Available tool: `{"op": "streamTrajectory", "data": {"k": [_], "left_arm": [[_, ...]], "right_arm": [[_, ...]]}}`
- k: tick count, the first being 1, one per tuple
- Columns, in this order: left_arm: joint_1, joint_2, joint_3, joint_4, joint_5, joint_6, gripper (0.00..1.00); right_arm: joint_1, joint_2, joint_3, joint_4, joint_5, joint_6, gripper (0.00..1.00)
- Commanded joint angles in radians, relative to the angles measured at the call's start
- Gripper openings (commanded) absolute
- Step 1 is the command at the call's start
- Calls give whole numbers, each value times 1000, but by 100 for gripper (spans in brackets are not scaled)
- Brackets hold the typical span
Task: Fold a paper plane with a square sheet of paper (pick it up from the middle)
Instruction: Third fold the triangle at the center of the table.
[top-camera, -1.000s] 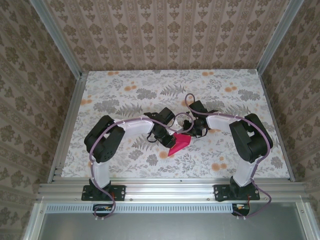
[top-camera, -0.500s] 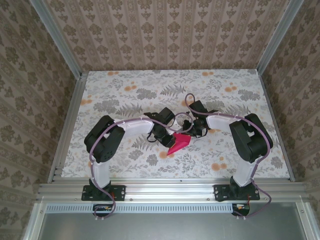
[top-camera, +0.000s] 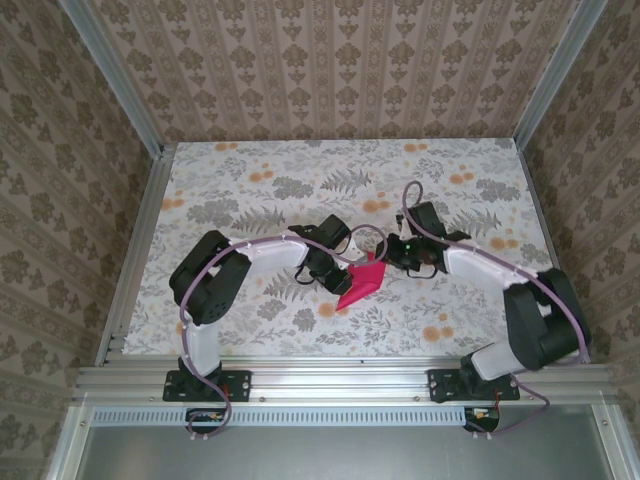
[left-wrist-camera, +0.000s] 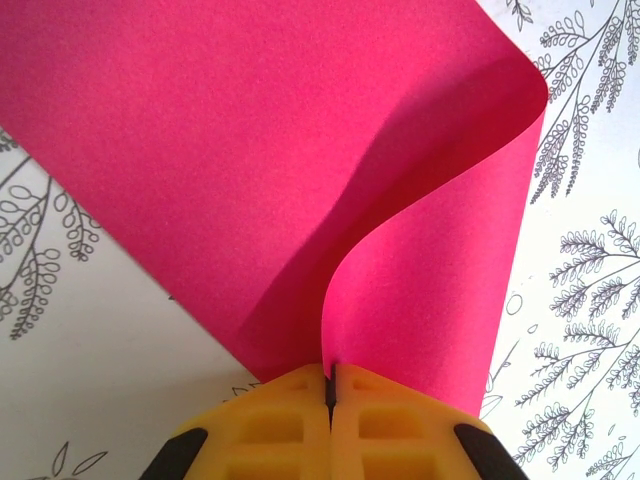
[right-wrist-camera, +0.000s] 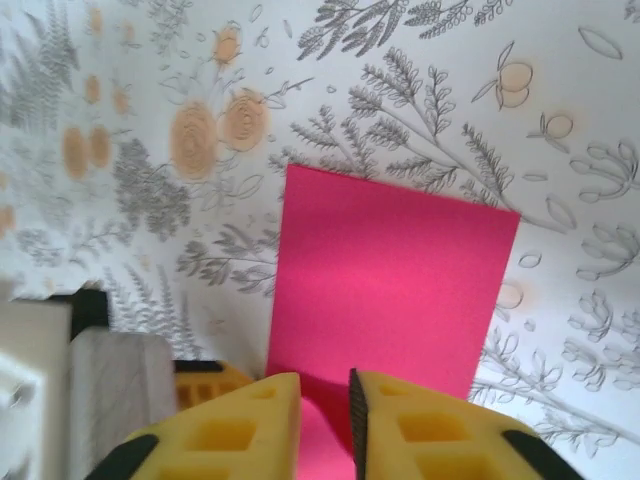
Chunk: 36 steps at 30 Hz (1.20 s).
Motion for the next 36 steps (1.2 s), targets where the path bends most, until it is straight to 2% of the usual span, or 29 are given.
{"op": "streamTrajectory", "data": {"k": [1,4,8,16,31,36], "left_arm": [[-4,24,1,0,14,-5,6],[-6,25,1,-1,11,-5,6],[-6,26,1,-3,14,-6,6],[-6,25,3,-6,11,-5,6],[-6,38,9,-12,11,-1,6],[-6,37,3,-16,4,0,5]], "right_arm": [[17,-73,-135,145,-85,139,16],[68,-96,-220,276,-110,235,12],[146,-56,-233,367,-107,286,11],[183,114,-277,572,-115,366,11],[184,193,-297,500,-53,318,13],[178,78,-284,441,-54,308,14]]}}
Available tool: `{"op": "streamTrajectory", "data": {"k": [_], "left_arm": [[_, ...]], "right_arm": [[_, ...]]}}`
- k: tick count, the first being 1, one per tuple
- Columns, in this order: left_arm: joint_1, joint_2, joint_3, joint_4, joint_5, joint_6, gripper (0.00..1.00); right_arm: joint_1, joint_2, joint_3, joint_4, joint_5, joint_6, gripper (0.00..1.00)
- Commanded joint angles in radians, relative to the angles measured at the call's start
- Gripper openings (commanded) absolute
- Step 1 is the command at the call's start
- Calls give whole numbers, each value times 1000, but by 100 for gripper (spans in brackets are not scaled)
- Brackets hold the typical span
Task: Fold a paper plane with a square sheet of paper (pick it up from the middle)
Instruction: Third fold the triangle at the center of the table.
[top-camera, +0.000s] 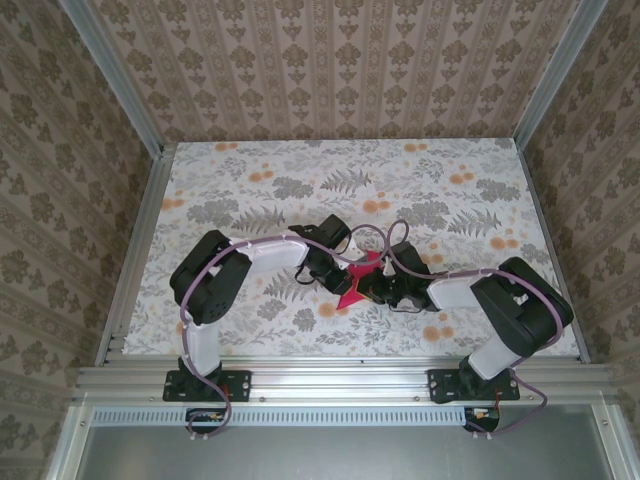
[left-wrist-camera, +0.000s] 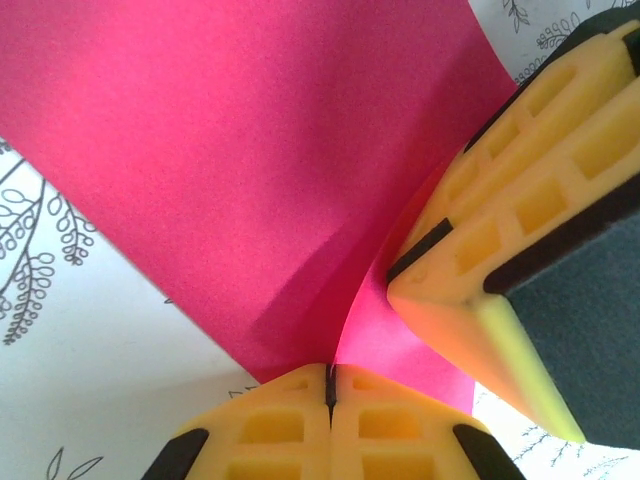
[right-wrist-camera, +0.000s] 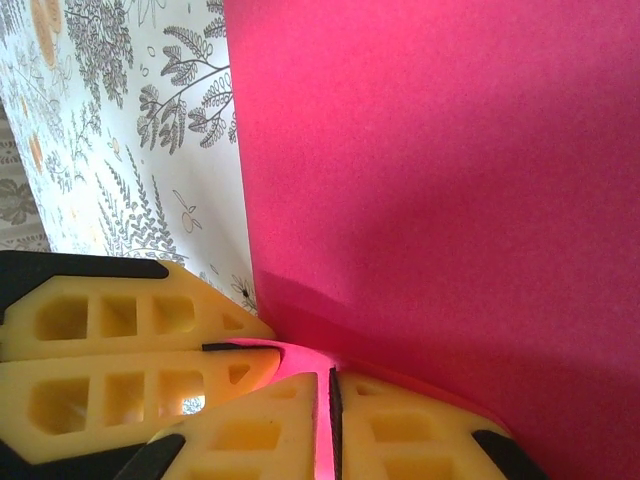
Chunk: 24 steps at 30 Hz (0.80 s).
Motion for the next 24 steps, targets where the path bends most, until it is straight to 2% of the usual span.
{"op": "streamTrajectory", "data": {"k": [1,6,12,18,21,24], "left_arm": [[-5,31,-1,-18,-3,0,5],[-5,27,-11,-16,-6,-3,4],[-5,25,-16,-14,-10,-5,3],[-5,26,-25,-17,-19,-8,0],[-5,25,-31,-14,-22,-10,0],[-5,21,-35,-12,-22,-18,0]], "right_arm": [[-3,-87,9,-128,47,-37,15],[-36,-146,7,-193,61,-68,14],[-42,-63,6,-142,50,-66,13],[-47,7,16,-169,77,-79,12],[-49,-46,24,-195,59,-78,13],[-61,-144,39,-269,96,-99,13]]}}
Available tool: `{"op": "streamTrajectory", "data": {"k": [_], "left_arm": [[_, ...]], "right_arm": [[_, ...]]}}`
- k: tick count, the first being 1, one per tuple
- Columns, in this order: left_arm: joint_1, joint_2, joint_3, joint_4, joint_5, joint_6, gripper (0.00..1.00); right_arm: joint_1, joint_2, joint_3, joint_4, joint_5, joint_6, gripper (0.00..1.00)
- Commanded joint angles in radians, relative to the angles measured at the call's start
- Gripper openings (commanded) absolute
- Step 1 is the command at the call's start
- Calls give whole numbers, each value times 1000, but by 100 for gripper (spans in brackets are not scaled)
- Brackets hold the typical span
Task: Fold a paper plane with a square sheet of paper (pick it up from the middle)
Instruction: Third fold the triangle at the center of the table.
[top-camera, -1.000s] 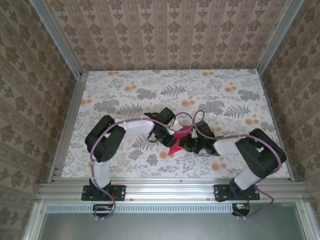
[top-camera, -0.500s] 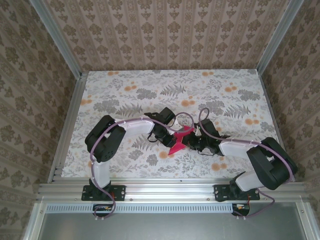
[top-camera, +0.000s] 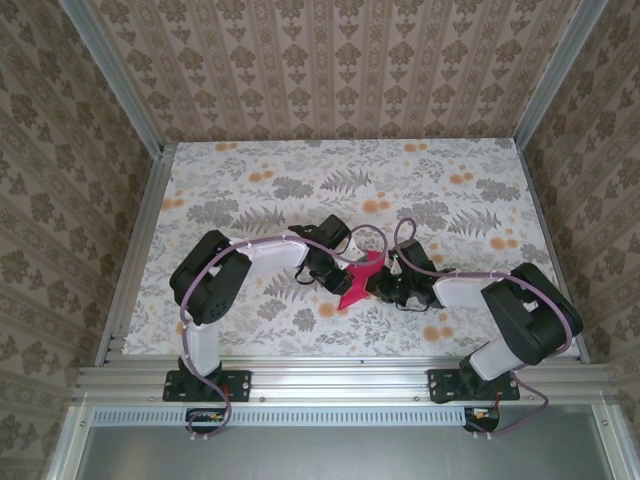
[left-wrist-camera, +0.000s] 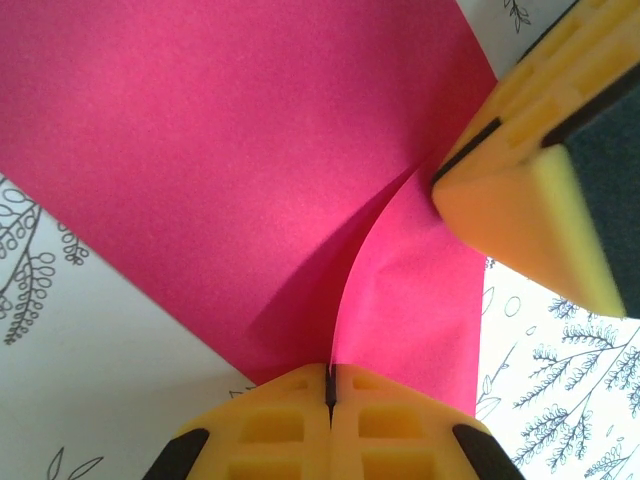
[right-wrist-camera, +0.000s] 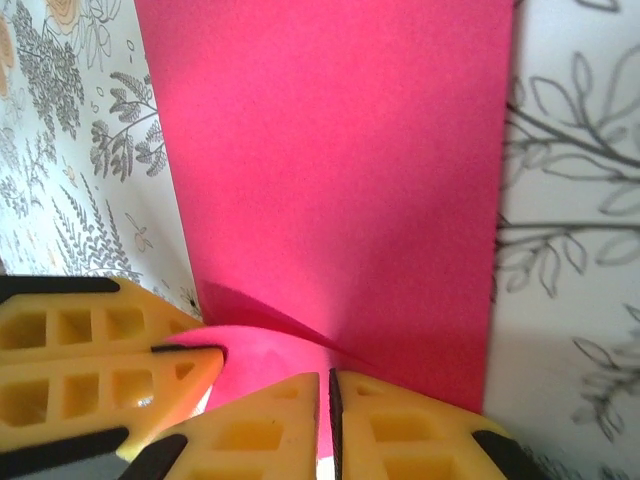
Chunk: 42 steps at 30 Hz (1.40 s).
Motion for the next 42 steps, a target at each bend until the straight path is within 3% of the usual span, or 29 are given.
{"op": "streamTrajectory", "data": {"k": [1,10,15,23,27,33,42], "left_arm": [[-5,19,-34,-13,-22,-22,0],[-3,13,-32,-4,-25,-60,0],[-3,13,-35,-10,-33,-74,0],[-4,-6,-55,-6,-51,-164,0],[0,-13,-57,7,-49,-197,0],[3,-19,-49,4,-41,-203,0],[9,-33,-71,8,-27,-201,0]], "right_arm": [[-20,-94,26,-122,62,-42,13],[-45,27,41,-59,18,-48,11],[-46,74,72,-147,79,-75,10],[-37,-128,87,-254,74,-99,11],[18,-197,29,-148,40,-4,11],[145,-125,-16,77,90,130,11],[171,12,-14,148,116,162,10]]}}
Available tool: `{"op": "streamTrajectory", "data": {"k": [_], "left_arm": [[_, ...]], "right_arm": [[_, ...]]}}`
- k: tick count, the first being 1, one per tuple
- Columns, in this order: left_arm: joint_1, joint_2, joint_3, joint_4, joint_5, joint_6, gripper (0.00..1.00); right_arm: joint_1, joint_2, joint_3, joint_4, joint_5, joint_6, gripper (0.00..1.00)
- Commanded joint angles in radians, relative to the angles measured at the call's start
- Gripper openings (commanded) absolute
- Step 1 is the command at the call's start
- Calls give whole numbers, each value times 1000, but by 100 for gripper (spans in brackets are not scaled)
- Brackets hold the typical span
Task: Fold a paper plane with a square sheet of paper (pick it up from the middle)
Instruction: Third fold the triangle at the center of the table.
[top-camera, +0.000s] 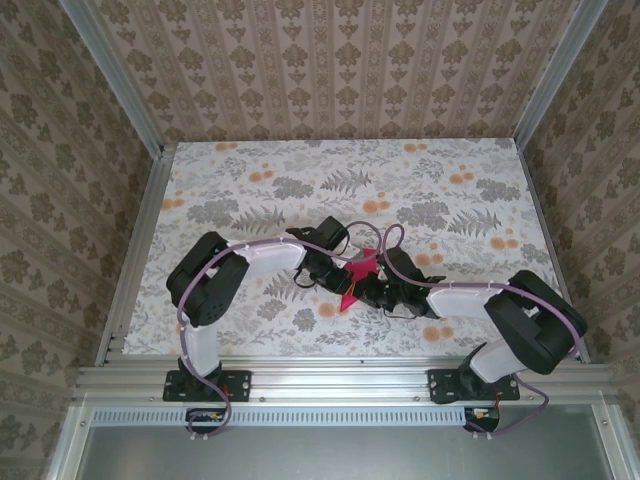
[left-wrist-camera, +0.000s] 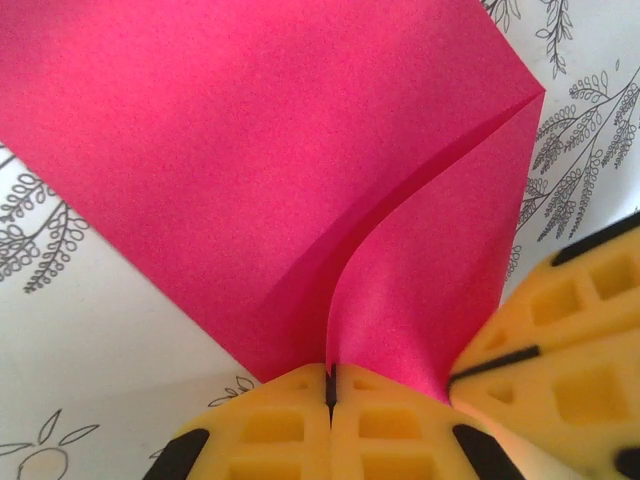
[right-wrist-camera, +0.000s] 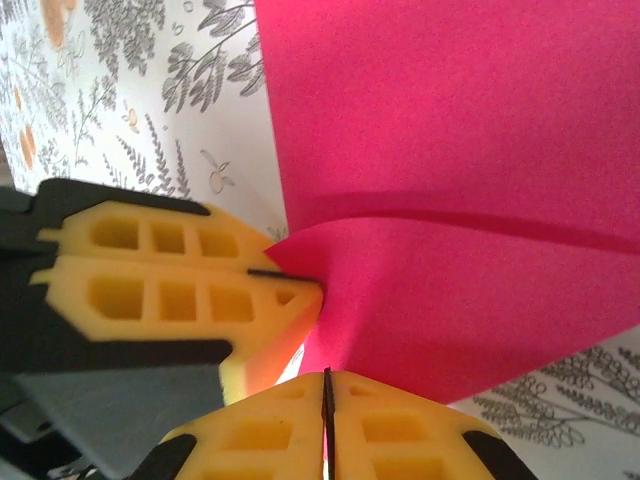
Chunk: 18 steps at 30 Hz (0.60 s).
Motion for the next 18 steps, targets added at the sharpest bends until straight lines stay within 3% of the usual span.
{"op": "streamTrajectory", "data": {"k": [1,9,18], "left_arm": [[8,-7,-30,-43,-19,-11,0],[8,-1,-35,-49,-34,-13,0],[7,-11,-45,-48,-49,-23,0]], "right_arm": [[5,34,-6,50,26,24,10],[6,120,-14,66,22,24,10],[20,-25,-23,20,8,11,10]]}}
